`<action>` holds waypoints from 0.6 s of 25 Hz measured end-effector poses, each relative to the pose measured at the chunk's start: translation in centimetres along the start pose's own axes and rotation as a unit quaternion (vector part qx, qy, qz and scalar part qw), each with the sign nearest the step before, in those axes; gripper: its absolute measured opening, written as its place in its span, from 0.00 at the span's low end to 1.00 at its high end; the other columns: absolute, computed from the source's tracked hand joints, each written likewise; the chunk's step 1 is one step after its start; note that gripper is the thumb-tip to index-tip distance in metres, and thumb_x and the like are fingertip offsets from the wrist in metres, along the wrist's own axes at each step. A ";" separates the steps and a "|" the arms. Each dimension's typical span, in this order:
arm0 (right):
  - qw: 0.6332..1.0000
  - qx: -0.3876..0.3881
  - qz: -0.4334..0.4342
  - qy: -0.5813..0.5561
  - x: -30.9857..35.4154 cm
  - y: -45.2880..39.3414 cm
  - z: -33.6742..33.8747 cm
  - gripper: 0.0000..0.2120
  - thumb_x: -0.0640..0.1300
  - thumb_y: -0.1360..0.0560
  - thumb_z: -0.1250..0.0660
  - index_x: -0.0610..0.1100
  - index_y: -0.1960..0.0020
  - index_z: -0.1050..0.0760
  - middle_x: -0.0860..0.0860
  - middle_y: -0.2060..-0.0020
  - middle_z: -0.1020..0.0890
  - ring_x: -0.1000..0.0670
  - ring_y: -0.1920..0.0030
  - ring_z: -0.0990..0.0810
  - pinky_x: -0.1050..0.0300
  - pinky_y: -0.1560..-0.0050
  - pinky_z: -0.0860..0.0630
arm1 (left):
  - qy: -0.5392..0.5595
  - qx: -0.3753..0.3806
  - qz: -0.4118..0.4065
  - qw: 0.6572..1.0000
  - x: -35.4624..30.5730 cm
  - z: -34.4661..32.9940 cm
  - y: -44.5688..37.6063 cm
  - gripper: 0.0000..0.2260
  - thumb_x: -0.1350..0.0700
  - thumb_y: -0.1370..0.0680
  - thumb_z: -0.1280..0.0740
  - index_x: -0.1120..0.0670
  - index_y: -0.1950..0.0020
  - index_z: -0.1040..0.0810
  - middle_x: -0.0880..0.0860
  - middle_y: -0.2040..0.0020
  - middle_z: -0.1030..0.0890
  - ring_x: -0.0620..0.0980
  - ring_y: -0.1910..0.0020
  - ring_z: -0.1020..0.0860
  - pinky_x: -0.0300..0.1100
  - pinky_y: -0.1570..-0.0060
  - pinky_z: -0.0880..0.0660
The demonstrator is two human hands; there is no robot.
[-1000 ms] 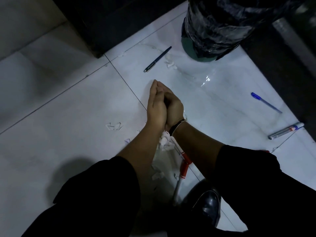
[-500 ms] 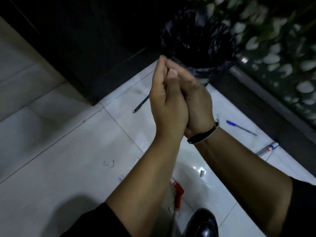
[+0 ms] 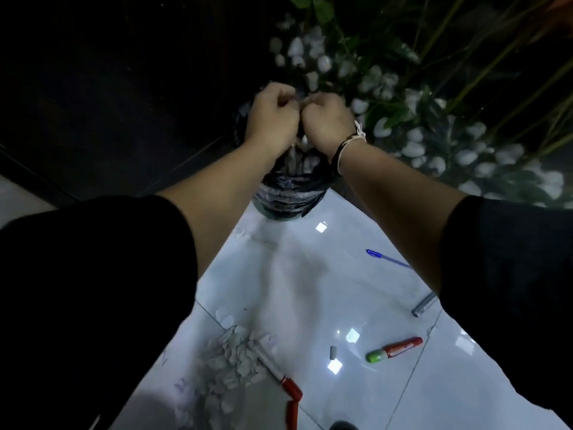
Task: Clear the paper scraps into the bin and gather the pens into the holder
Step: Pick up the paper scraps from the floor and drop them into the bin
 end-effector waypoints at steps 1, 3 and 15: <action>1.000 -0.007 0.002 -0.001 -0.4 0.1 0.1 0.14 0.47 0.31 0.40 0.45 0.54 0.18 0.47 0.56 0.15 0.43 0.51 0.18 0.51 0.50 0.21 | -0.022 0.005 -0.027 0.999 0.0 0.4 0.0 0.11 0.62 0.23 0.37 0.56 0.43 0.19 0.50 0.47 0.17 0.47 0.46 0.20 0.39 0.41 0.24; 0.998 -0.033 0.000 -0.045 -0.5 0.6 0.7 0.11 0.47 0.34 0.40 0.49 0.58 0.20 0.51 0.59 0.15 0.47 0.53 0.18 0.53 0.52 0.22 | -0.017 0.002 -0.063 0.998 -1.0 1.4 0.3 0.11 0.63 0.26 0.36 0.53 0.47 0.20 0.48 0.51 0.17 0.45 0.49 0.20 0.41 0.42 0.23; 0.988 0.082 0.102 -0.087 -8.8 13.4 -13.4 0.14 0.40 0.26 0.36 0.38 0.42 0.22 0.43 0.46 0.19 0.47 0.49 0.20 0.48 0.45 0.21 | 0.003 -0.193 -0.033 0.981 12.2 8.2 15.6 0.10 0.66 0.28 0.38 0.59 0.49 0.23 0.48 0.55 0.20 0.44 0.59 0.23 0.33 0.56 0.27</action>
Point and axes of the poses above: each hand's wrist, its own y-axis away from the middle knuckle, its own z-axis out of the back of the hand, x = y × z, the point moved 2 cm from there along -y, towards the middle knuckle
